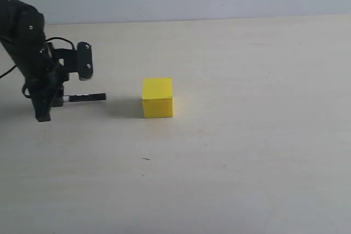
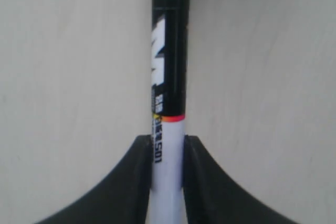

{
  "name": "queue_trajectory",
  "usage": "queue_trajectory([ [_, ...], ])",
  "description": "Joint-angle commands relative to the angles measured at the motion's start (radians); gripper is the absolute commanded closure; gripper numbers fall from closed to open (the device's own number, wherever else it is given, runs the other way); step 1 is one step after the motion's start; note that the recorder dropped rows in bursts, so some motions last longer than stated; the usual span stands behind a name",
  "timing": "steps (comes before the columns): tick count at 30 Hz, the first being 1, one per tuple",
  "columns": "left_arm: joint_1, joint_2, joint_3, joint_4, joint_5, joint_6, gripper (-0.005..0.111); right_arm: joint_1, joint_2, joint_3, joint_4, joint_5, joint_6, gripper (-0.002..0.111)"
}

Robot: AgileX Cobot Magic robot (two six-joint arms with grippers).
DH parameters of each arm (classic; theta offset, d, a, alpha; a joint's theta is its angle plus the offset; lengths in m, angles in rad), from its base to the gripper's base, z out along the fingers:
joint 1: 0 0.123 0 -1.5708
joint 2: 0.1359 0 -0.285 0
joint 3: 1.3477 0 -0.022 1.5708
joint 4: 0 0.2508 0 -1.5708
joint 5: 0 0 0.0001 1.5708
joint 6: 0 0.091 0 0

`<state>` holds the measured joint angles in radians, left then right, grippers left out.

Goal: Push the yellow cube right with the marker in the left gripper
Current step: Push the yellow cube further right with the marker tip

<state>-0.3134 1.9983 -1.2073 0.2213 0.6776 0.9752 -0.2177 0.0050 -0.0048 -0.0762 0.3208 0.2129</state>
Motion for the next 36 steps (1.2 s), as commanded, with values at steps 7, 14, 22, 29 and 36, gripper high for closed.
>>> queue_trajectory([
  [7,-0.269,-0.011,-0.005,0.09,-0.06,-0.136,0.107,-0.003,-0.005,0.005,-0.002,-0.009,-0.001,0.108],
  [14,-0.187,-0.016,-0.005,0.115,0.016,-0.2,0.107,-0.003,-0.005,0.005,-0.002,-0.009,-0.001,0.108],
  [22,-0.265,0.001,-0.022,0.063,-0.098,-0.192,0.107,-0.003,-0.005,0.005,-0.002,-0.009,-0.001,0.108],
  [29,-0.348,0.037,-0.098,0.049,-0.054,-0.215,0.107,-0.003,-0.005,0.005,-0.002,-0.009,-0.001,0.108],
  [36,-0.252,0.025,-0.098,0.068,0.001,-0.228,0.107,-0.003,-0.005,0.005,-0.002,-0.009,-0.001,0.108],
])
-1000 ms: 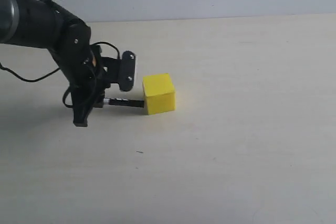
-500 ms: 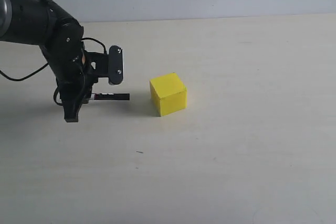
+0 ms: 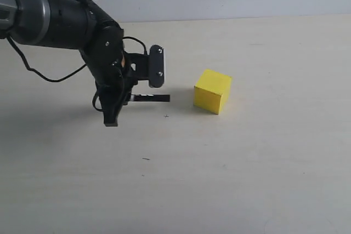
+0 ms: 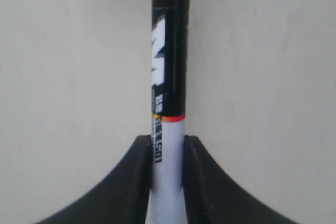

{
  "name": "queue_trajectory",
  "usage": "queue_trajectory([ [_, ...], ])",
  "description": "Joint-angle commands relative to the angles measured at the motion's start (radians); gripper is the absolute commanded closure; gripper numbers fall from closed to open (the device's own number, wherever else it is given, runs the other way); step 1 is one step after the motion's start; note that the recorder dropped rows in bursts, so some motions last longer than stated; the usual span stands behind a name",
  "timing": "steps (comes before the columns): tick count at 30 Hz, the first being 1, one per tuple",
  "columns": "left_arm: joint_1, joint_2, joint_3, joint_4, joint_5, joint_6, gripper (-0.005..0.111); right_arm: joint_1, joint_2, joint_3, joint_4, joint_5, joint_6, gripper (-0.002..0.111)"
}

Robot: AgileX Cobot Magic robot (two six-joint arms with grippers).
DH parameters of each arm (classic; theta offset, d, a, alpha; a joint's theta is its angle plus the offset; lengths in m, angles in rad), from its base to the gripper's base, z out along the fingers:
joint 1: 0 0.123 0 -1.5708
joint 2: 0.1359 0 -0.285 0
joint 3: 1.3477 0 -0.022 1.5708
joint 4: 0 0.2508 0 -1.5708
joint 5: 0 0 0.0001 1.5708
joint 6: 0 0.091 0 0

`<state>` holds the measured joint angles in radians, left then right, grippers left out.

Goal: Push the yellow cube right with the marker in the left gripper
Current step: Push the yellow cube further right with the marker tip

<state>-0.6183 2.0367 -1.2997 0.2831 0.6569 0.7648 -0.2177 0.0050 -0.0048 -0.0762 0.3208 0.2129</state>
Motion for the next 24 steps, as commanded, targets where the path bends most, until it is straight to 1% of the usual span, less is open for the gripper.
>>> queue_trajectory([
  [1,0.062,-0.013,-0.006,0.006,0.014,-0.018,0.107,-0.003,-0.005,0.005,-0.002,-0.009,-0.001,0.108],
  [5,0.074,-0.001,-0.006,0.009,-0.069,-0.018,0.107,-0.003,-0.005,0.005,-0.002,-0.009,-0.001,0.108],
  [8,0.057,0.021,-0.011,0.009,-0.161,-0.018,0.107,-0.003,-0.005,0.005,-0.002,-0.009,-0.001,0.108],
  [9,0.046,0.034,-0.024,-0.003,-0.17,-0.024,0.107,-0.003,-0.005,0.005,-0.002,-0.009,-0.001,0.108],
  [12,0.0,0.084,-0.075,-0.027,-0.156,-0.031,0.107,-0.003,-0.005,0.005,-0.002,-0.009,-0.001,0.108],
  [15,-0.081,0.118,-0.11,-0.083,-0.155,-0.043,0.107,-0.003,-0.005,0.005,-0.002,-0.009,-0.001,0.108],
  [18,-0.152,0.121,-0.11,-0.089,-0.141,-0.045,0.107,-0.003,-0.005,0.005,-0.002,-0.009,-0.001,0.108],
  [19,-0.162,0.119,-0.11,-0.085,-0.138,-0.053,0.107,-0.003,-0.005,0.005,-0.002,-0.009,-0.001,0.108],
  [21,-0.161,0.109,-0.11,-0.067,-0.117,-0.076,0.107,-0.003,-0.005,0.005,-0.002,-0.009,-0.001,0.108],
  [24,-0.145,0.09,-0.11,-0.032,-0.042,-0.13,0.107,-0.003,-0.005,0.005,-0.002,-0.009,-0.001,0.108],
])
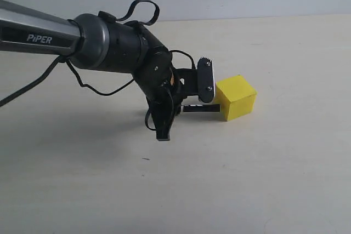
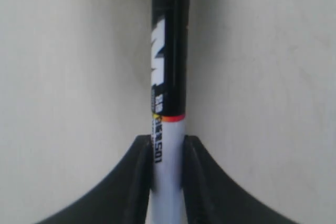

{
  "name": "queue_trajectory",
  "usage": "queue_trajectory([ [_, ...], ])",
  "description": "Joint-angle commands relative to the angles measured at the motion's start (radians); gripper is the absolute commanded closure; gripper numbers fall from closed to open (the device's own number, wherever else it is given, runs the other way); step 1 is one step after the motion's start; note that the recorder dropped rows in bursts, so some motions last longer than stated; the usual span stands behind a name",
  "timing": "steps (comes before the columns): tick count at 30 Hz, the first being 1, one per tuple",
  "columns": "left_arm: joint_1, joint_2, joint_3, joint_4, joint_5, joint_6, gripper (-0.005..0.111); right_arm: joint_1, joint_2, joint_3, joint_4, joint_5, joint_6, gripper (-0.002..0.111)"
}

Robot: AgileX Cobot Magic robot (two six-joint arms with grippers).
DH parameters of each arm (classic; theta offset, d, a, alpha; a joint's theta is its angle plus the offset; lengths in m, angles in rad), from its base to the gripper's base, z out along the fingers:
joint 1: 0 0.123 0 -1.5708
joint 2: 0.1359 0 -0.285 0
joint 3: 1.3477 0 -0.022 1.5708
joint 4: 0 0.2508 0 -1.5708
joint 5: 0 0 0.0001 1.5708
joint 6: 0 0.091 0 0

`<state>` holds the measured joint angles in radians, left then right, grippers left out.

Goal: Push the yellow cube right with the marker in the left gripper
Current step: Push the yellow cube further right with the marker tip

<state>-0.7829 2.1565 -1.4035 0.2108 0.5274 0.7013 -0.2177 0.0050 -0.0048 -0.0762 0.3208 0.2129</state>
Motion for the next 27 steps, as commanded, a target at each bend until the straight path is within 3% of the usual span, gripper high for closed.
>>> queue_trajectory([
  [1,0.027,-0.036,-0.006,0.044,0.119,-0.078,0.107,-0.003,-0.005,0.005,-0.002,-0.009,-0.001,0.108],
  [7,0.031,-0.039,-0.006,0.046,0.177,-0.09,0.107,-0.003,-0.005,0.005,-0.002,-0.009,-0.001,0.108],
  [13,0.008,-0.009,-0.02,0.04,-0.054,-0.114,0.107,-0.003,-0.005,0.005,-0.002,-0.009,-0.001,0.108],
  [15,-0.012,0.001,-0.051,0.04,-0.069,-0.135,0.107,-0.003,-0.005,0.005,-0.002,-0.009,-0.001,0.108],
  [27,0.006,-0.005,-0.073,0.062,0.117,-0.164,0.107,-0.003,-0.005,0.005,-0.002,-0.009,-0.001,0.108],
])
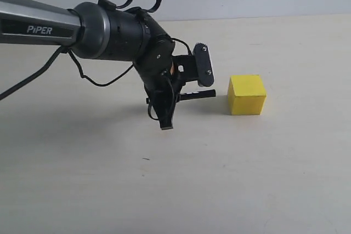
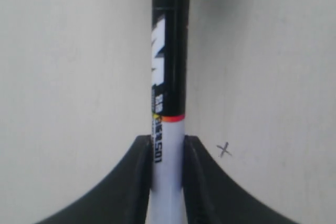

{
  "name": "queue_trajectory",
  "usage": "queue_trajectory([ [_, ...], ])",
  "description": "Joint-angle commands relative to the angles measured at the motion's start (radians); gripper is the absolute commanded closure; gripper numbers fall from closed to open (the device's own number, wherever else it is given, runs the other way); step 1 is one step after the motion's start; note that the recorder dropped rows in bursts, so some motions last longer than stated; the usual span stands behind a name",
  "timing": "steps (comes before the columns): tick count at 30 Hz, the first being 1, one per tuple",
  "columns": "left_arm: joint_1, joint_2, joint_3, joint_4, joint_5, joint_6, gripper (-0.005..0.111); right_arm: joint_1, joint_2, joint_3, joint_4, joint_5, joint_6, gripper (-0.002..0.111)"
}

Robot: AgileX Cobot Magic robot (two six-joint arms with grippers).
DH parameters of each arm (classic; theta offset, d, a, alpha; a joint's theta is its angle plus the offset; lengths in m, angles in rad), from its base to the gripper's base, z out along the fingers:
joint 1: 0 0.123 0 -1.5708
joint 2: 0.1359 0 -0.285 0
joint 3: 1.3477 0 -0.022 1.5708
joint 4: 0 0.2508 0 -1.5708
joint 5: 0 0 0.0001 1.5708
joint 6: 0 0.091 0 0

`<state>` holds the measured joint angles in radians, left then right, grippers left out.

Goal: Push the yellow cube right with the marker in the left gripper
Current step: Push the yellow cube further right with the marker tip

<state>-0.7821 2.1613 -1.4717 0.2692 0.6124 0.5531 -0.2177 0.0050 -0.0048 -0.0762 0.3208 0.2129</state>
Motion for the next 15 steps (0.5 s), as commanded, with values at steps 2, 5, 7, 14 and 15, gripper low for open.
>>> queue_trajectory([
  [2,-0.001,-0.008,-0.004,0.003,-0.008,-0.015,0.107,-0.003,-0.005,0.005,-0.002,-0.009,-0.001,0.108],
  [5,-0.05,-0.008,-0.004,0.003,-0.127,-0.01,0.107,-0.003,-0.005,0.005,-0.002,-0.009,-0.001,0.108],
  [7,-0.097,-0.008,-0.006,0.003,-0.175,-0.012,0.107,-0.003,-0.005,0.005,-0.002,-0.009,-0.001,0.108],
  [14,-0.076,-0.008,-0.009,0.008,-0.04,-0.123,0.107,-0.003,-0.005,0.005,-0.002,-0.009,-0.001,0.108],
  [15,-0.076,-0.006,-0.009,0.008,-0.035,-0.13,0.107,-0.003,-0.005,0.005,-0.002,-0.009,-0.001,0.108],
])
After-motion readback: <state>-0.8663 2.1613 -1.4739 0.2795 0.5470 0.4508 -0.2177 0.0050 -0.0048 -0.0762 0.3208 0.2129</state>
